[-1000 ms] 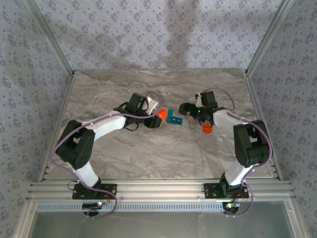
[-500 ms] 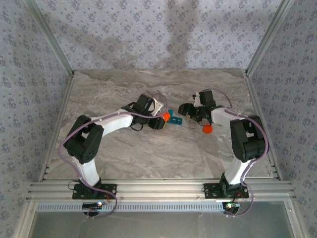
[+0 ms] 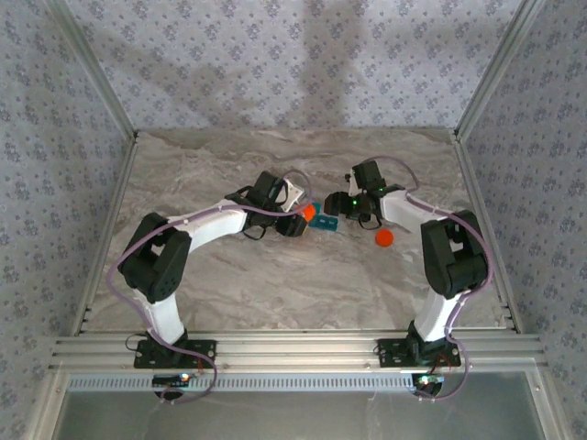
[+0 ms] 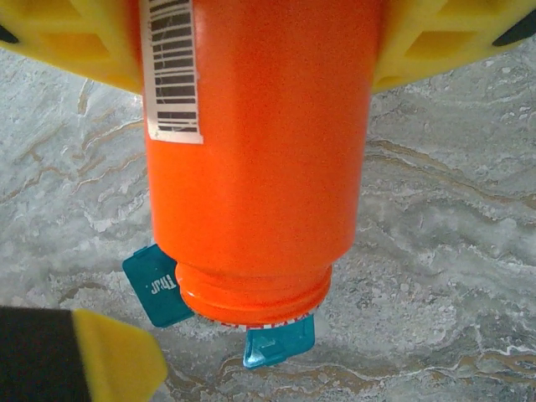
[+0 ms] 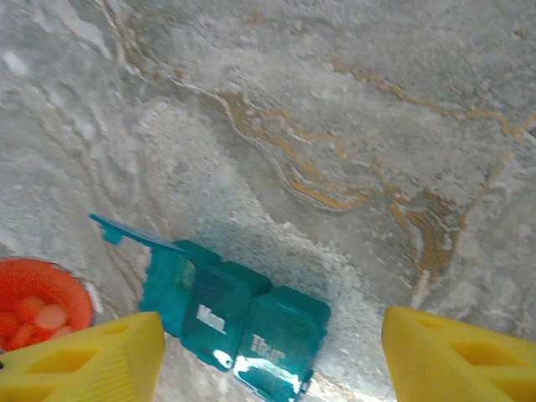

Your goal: Sort the pills into containers

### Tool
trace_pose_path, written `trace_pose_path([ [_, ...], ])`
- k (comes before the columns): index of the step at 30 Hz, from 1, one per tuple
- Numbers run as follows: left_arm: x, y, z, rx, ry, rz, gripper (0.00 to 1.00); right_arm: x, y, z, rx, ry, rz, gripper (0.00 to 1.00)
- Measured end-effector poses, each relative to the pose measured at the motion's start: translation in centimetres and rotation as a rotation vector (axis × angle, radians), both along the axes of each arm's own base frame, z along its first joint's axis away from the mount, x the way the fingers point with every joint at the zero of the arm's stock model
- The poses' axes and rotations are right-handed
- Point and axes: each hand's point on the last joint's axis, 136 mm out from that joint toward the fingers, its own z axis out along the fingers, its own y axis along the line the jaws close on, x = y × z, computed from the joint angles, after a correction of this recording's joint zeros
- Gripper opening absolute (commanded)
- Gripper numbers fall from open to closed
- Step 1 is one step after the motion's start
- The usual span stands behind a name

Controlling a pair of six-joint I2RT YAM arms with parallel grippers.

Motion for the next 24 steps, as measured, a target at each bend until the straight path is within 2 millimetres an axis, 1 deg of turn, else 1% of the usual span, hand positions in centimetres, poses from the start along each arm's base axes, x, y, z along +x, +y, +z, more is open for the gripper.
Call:
trace_pose_path([
  [4,0.0,-0.1,0.0,0.009,0.007,-0.005,0.0,-0.4,-0.5,-1.4,-0.058,0.038,0.002,0.7],
  [7,0.1,-0.2,0.0,0.021,0.011,-0.008,0.0,-0.7,-0.8,-2.1,-0.082,0.059,0.002,0.7],
  [19,-0.2,-0.5,-1.0,0.101,0.039,-0.032,0.0,-1.0,-1.0,-2.7,-0.098,0.078,0.01,0.69],
  [24,-0.3,-0.6,-0.9,0.12,0.038,-0.039,0.0,-1.1,-1.1,-3.0,-0.105,0.091,0.012,0.68],
])
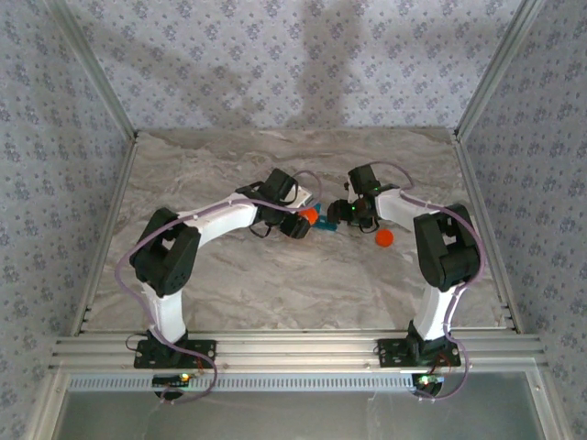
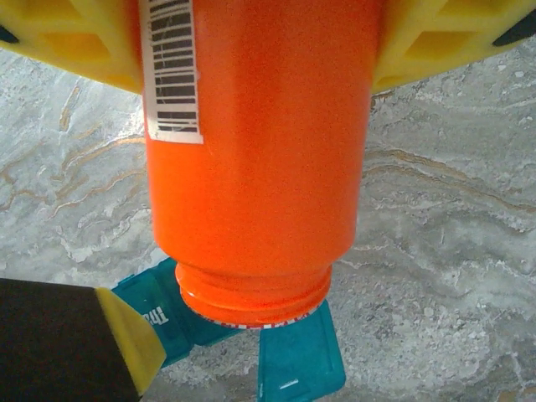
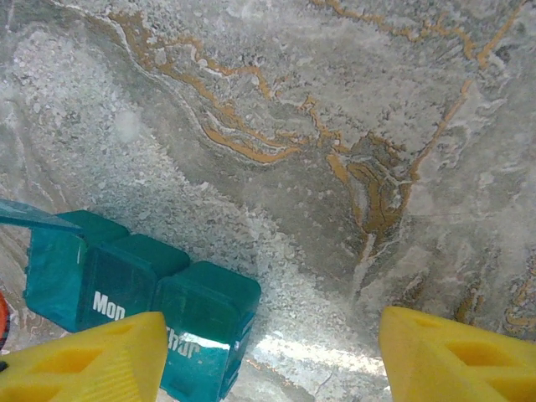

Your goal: Sort the pills into containers

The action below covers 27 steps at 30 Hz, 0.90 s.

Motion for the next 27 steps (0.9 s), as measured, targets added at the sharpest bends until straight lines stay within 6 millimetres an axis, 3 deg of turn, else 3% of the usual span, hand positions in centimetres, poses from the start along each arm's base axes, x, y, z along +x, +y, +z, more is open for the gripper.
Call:
trace_pose_path([
  [27,0.43,-0.22,-0.51,0.095,0.02,-0.015,0.0,0.2,0.11,-0.41,-0.004,0.018,0.001,0.65],
])
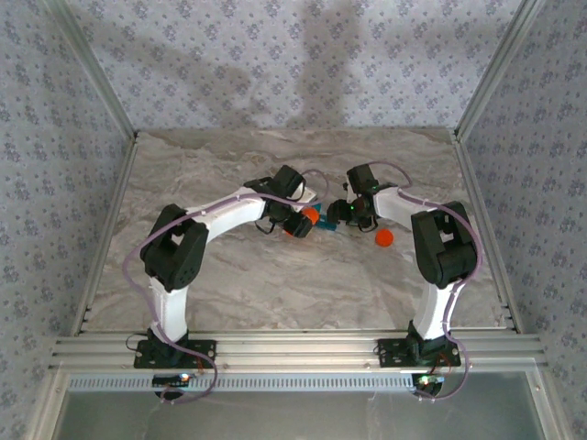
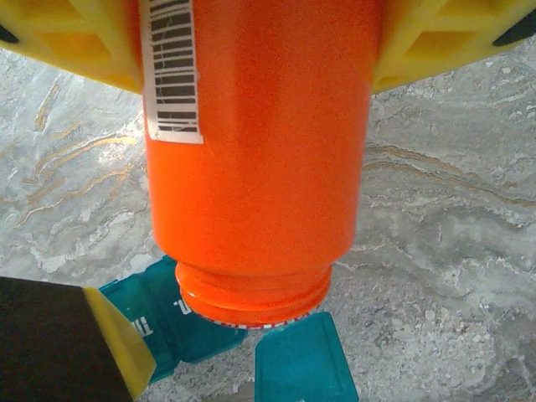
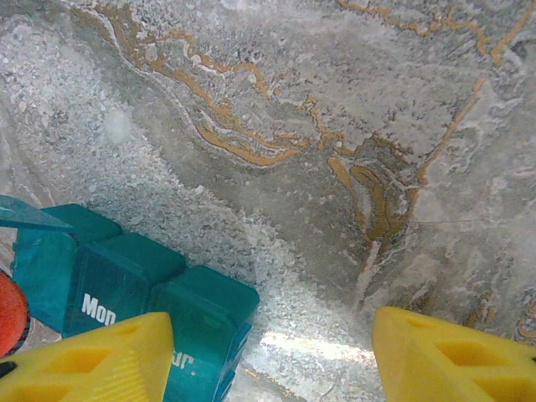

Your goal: Sort the pills into containers

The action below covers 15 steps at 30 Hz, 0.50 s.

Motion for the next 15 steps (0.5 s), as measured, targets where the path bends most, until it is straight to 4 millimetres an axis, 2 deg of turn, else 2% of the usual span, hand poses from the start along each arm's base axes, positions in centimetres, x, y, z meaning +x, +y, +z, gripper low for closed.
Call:
trace_pose_path([
  [7,0.66,-0.16,0.74,0.013,-0.015,0.001,0.0,0.01,0.03,-0.05,0.001,0.002,0.001,0.65],
  [15,0.71,-0.14,0.02,0.047,0.013,-0.008,0.0,0.04,0.05,-0.09,0.001,0.003,0.001,0.65],
])
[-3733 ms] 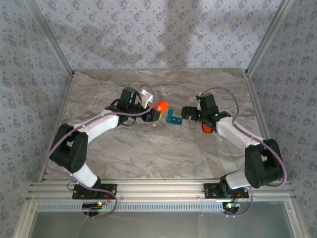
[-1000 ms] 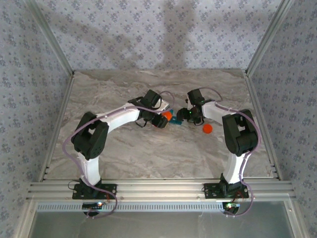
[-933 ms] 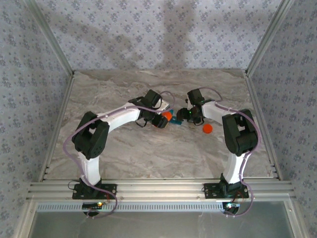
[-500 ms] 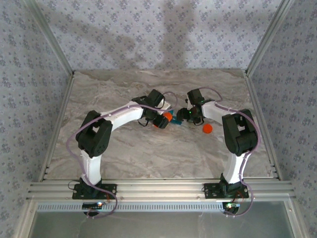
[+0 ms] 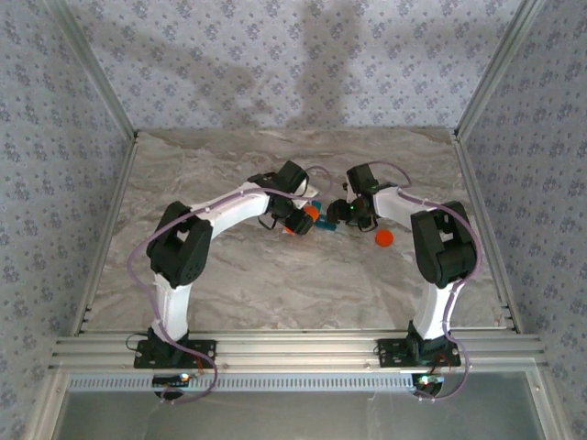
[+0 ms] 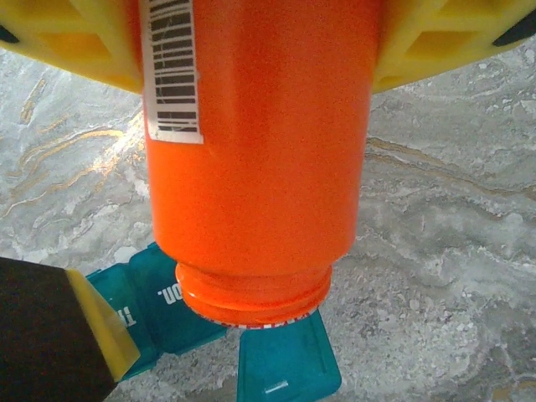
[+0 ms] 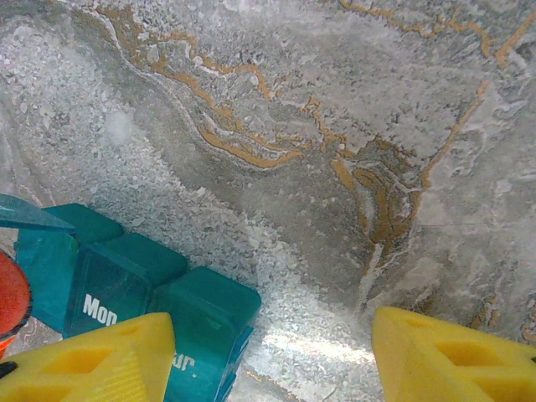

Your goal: Sort the pills into containers

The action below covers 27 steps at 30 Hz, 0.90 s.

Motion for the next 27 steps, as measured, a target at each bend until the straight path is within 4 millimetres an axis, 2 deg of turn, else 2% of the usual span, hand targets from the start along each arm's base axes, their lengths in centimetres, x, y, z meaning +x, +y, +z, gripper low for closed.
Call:
trace_pose_path([
  [17,0.05,0.28,-0.05,0.045,0.028,-0.002,0.0,-0.03,0.09,-0.07,0.006,0.004,0.002,0.65],
  [27,0.24,-0.23,-0.06,0.065,0.03,-0.022,0.0,0.01,0.11,-0.06,0.006,0.004,0.002,0.65],
])
